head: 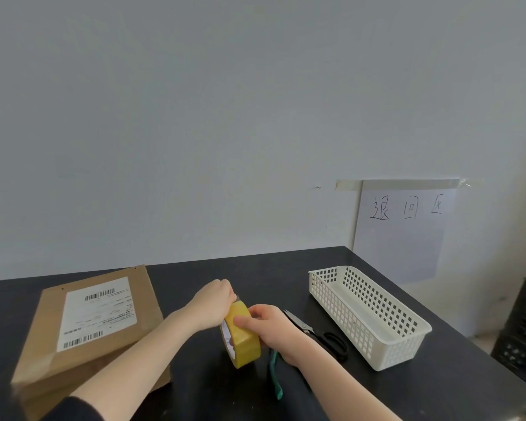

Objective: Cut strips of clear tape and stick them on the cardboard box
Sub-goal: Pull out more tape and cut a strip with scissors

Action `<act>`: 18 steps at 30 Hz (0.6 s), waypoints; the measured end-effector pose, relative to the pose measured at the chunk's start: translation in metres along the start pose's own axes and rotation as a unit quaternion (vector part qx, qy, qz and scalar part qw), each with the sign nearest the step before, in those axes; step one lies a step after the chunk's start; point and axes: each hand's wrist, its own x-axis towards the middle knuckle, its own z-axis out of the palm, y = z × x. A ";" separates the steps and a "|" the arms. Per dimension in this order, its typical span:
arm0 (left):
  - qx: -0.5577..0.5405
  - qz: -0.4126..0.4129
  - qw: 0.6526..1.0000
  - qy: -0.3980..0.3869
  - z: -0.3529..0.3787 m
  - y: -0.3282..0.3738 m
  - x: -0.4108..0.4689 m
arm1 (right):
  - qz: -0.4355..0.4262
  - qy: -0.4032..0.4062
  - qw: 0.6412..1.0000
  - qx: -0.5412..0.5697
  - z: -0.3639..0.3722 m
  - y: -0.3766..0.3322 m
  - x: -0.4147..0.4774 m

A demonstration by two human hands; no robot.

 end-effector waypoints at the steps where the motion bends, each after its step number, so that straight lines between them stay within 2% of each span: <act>1: -0.010 0.005 1.000 0.006 -0.002 -0.001 0.000 | 0.002 0.006 1.000 -0.001 0.001 -0.001 0.002; 10: -0.029 0.042 0.998 0.028 -0.022 -0.001 0.002 | 0.046 0.053 0.997 -0.032 0.013 -0.009 0.021; 18: -0.035 0.080 0.995 0.040 -0.021 0.004 -0.006 | 0.050 -0.002 0.993 0.110 0.009 -0.003 0.013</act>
